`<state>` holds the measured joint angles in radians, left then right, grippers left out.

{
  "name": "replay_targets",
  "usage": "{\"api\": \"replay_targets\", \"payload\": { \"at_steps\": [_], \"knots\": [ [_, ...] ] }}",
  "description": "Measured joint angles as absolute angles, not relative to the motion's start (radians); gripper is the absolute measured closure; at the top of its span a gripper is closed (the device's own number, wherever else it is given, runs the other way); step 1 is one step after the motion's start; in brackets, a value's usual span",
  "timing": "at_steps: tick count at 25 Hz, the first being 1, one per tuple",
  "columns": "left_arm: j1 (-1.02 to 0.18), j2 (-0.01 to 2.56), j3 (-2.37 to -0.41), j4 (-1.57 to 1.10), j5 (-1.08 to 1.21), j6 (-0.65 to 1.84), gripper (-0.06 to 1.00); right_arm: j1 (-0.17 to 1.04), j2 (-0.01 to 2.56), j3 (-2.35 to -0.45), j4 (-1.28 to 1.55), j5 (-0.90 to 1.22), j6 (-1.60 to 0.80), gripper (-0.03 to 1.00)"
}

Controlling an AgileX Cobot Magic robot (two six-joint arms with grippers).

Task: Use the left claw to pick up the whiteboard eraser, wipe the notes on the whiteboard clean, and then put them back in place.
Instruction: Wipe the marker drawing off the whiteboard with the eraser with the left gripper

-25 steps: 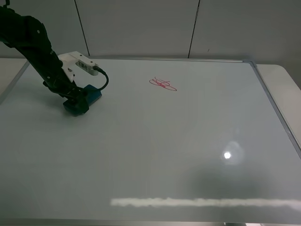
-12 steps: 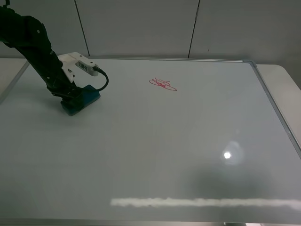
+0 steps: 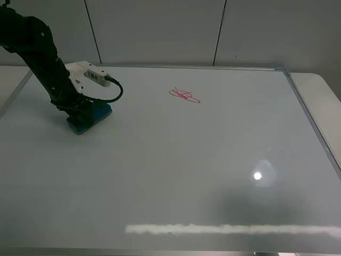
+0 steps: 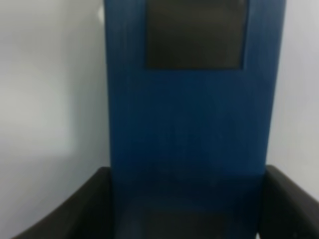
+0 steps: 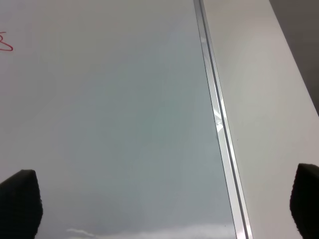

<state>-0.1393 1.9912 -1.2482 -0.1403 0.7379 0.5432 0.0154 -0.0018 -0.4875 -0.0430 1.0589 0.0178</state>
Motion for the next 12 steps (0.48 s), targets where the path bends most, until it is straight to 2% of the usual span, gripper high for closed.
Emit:
{"api": "replay_targets", "payload": {
  "at_steps": [6, 12],
  "knots": [
    [-0.166, 1.916, -1.324, -0.093, 0.842, 0.451, 0.39, 0.015, -0.002, -0.487, -0.043, 1.059, 0.018, -0.03],
    [-0.286, 1.955, -1.583, -0.012, 1.014, 0.346, 0.39, 0.015, -0.002, -0.487, -0.043, 1.059, 0.018, -0.03]
  ]
}}
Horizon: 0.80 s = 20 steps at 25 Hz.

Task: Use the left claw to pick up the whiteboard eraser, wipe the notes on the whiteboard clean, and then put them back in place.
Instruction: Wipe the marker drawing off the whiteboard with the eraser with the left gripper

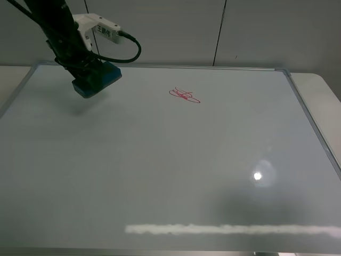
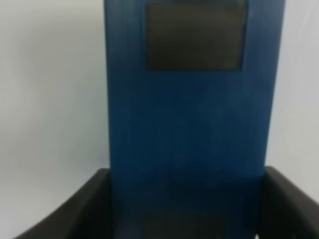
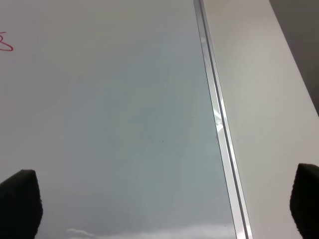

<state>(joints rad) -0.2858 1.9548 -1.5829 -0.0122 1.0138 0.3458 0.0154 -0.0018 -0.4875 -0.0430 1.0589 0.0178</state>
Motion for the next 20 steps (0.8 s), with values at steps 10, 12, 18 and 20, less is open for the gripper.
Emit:
{"api": "replay_targets", "payload": {
  "at_steps": [10, 12, 18, 20],
  "knots": [
    [-0.391, 2.365, -2.202, -0.095, 1.201, 0.301, 0.39, 0.015, -0.002, -0.487, -0.043, 1.059, 0.018, -0.03],
    [-0.391, 2.441, -2.304, -0.151, 1.201, 0.299, 0.39, 0.015, -0.002, -0.487, -0.043, 1.059, 0.018, -0.03],
    [-0.394, 2.561, -2.430, -0.198, 1.202, 0.292, 0.39, 0.015, -0.002, -0.487, -0.043, 1.059, 0.018, -0.03],
    [-0.395, 2.586, -2.434, -0.186, 1.202, 0.292, 0.39, 0.015, -0.002, -0.487, -0.043, 1.059, 0.018, -0.03]
  ]
}}
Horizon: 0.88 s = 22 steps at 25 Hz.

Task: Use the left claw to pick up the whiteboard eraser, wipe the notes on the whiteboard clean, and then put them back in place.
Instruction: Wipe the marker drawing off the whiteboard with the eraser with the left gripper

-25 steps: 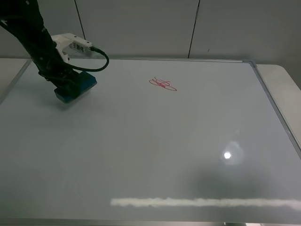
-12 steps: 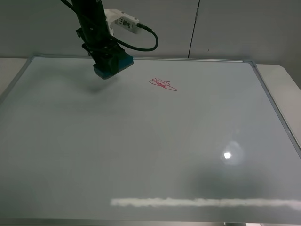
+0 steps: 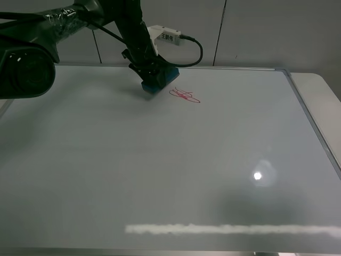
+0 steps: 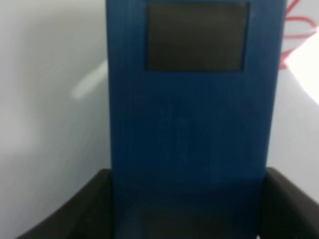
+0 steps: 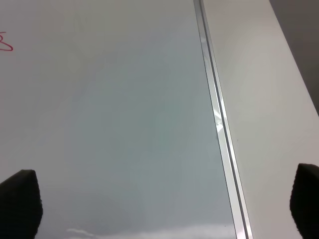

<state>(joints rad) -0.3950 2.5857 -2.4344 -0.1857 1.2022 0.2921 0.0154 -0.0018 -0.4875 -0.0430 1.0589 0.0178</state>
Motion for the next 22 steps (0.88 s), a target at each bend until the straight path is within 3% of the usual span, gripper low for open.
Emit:
{"api": "replay_targets", "payload": {
  "at_steps": [11, 22],
  "knots": [
    [-0.412, 2.641, -2.441, -0.159, 1.211, 0.292, 0.39, 0.015, -0.002, -0.487, -0.043, 1.059, 0.018, -0.03],
    [-0.556, 2.656, -2.449, -0.137, 1.206, 0.254, 0.39, 0.015, -0.002, -0.487, -0.043, 1.059, 0.018, -0.03]
  ]
}}
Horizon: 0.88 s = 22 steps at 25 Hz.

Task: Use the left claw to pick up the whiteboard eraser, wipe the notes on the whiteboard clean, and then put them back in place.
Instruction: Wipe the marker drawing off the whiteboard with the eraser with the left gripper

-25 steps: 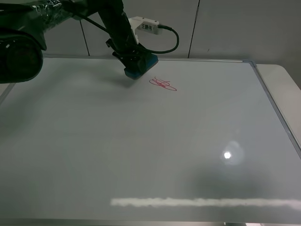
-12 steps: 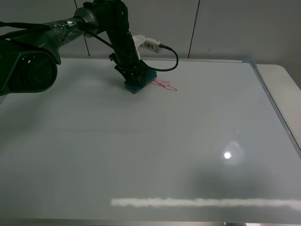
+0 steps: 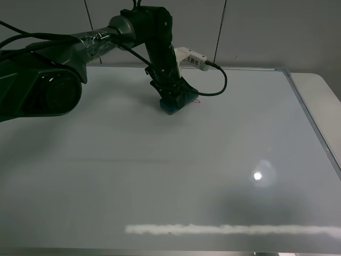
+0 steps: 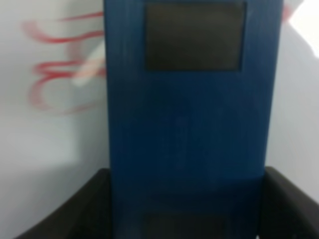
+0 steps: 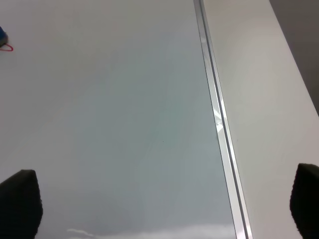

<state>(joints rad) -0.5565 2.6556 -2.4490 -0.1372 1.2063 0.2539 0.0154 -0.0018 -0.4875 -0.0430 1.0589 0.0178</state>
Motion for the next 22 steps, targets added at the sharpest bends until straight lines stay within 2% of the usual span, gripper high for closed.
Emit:
{"api": "replay_targets", "payload": {
  "at_steps": [10, 16, 22],
  "knots": [
    [-0.691, 2.660, -2.449, -0.018, 1.206, 0.166, 0.39, 0.015, -0.002, -0.487, -0.043, 1.059, 0.018, -0.03],
    [-0.671, 2.668, -2.452, -0.034, 1.207, 0.164, 0.39, 0.015, -0.002, -0.487, -0.043, 1.059, 0.018, -0.03],
    [-0.597, 2.677, -2.461, -0.059, 1.201, 0.163, 0.39, 0.015, -0.002, -0.487, -0.043, 1.059, 0.018, -0.03]
  ]
}}
